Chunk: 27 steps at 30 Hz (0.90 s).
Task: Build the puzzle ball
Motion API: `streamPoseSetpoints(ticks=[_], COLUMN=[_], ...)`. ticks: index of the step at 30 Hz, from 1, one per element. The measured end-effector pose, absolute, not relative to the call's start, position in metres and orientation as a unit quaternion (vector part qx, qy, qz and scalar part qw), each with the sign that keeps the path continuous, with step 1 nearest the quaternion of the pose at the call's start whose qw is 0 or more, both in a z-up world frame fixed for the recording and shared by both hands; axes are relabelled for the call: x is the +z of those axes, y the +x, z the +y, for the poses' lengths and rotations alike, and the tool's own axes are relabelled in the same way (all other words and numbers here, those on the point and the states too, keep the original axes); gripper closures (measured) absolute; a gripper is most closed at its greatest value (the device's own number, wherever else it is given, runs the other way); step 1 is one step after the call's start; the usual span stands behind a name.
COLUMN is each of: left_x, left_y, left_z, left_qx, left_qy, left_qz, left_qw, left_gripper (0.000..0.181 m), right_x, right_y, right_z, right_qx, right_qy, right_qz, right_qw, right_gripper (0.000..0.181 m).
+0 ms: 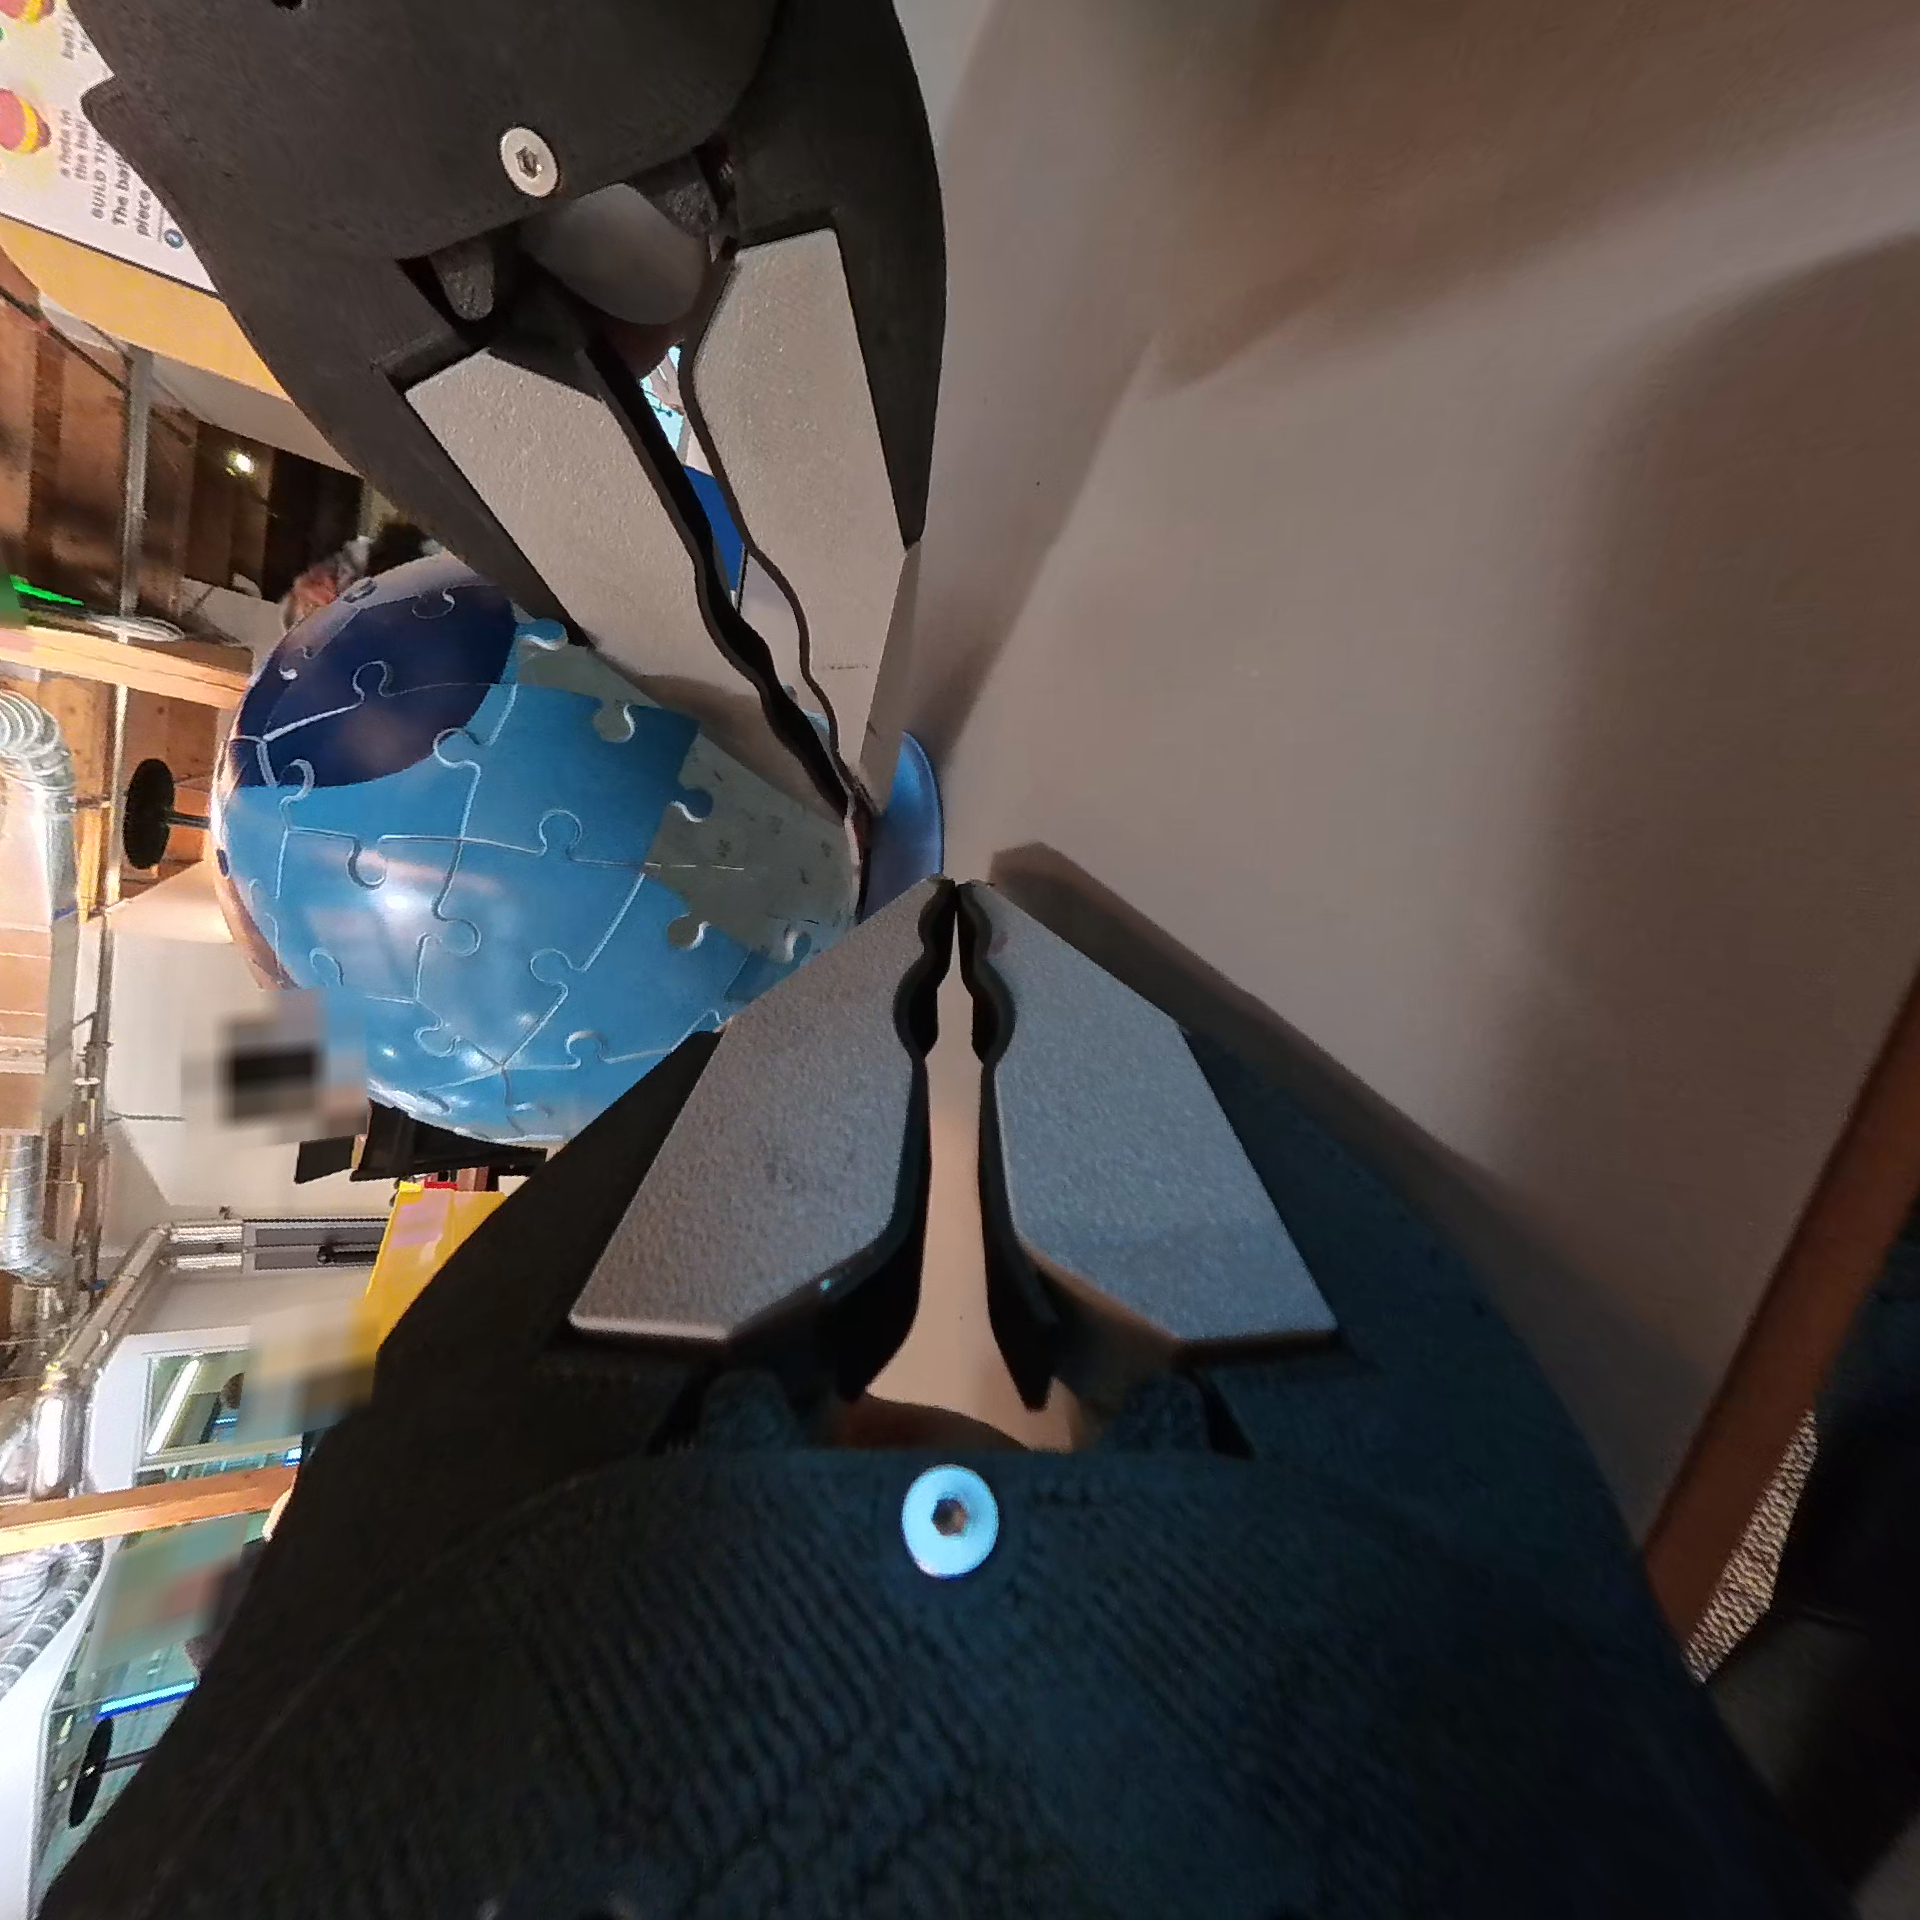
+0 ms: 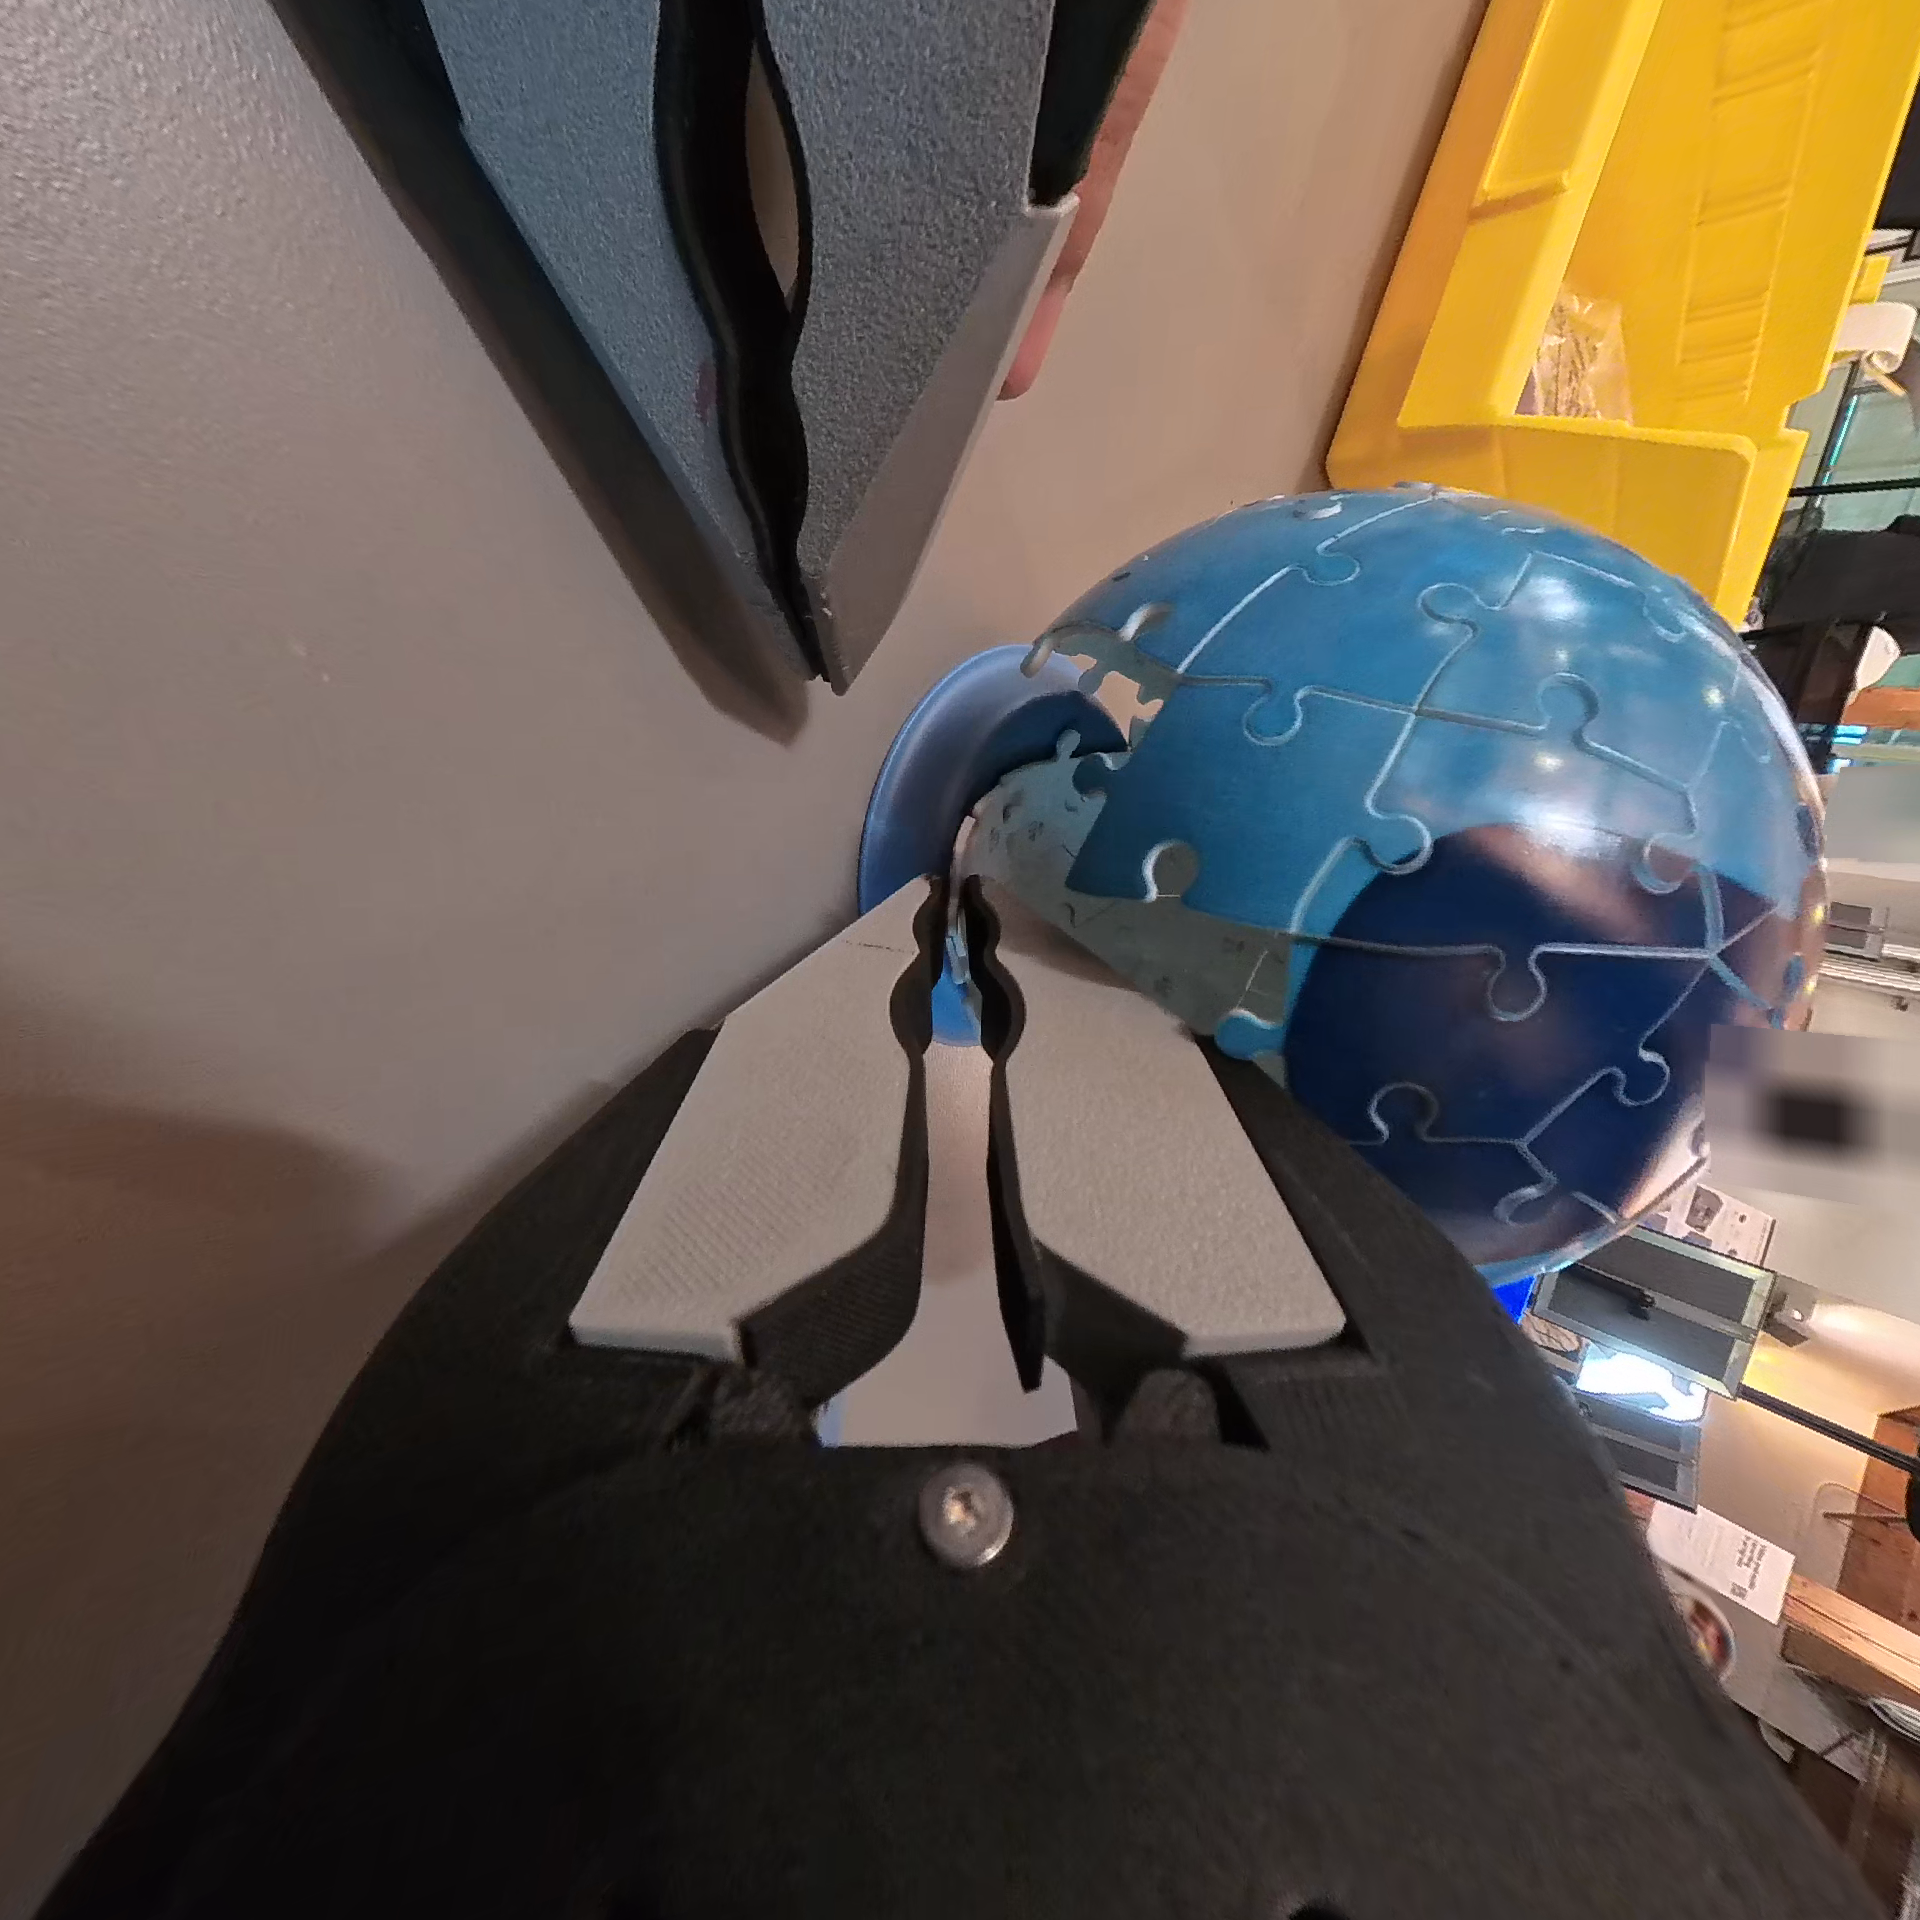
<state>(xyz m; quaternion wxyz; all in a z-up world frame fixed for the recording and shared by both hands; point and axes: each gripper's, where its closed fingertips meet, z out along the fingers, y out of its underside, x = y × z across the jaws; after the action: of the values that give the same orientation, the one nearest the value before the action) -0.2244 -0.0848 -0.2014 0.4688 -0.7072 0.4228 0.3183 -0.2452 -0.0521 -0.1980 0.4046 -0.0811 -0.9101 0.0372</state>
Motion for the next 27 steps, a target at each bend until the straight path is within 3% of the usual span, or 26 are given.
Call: streamPoseSetpoints(ticks=[15,20,24,27], left_x=[-0.201,-0.201,-0.201,-0.201], left_y=[-0.224,-0.224,-0.223,-0.223], left_z=[-0.085,-0.085,-0.086,-0.086], left_qx=[0.318,0.318,0.317,0.313], left_qy=[-0.707,-0.706,-0.706,-0.706], left_qz=[0.423,0.423,0.425,0.426], left_qw=[0.469,0.469,0.47,0.472], left_gripper=[0.181,0.181,0.181,0.181], right_x=[-0.199,-0.202,-0.202,-0.196], right_y=[-0.244,-0.24,-0.232,-0.229], right_z=[-0.055,-0.062,-0.072,-0.072], right_qx=[0.044,0.077,0.124,0.146], right_qy=[-0.084,-0.102,-0.111,-0.127], right_qz=[-0.912,-0.915,-0.914,-0.907], right_qw=[0.399,0.384,0.37,0.373], right_gripper=[0.174,0.158,0.156,0.139])
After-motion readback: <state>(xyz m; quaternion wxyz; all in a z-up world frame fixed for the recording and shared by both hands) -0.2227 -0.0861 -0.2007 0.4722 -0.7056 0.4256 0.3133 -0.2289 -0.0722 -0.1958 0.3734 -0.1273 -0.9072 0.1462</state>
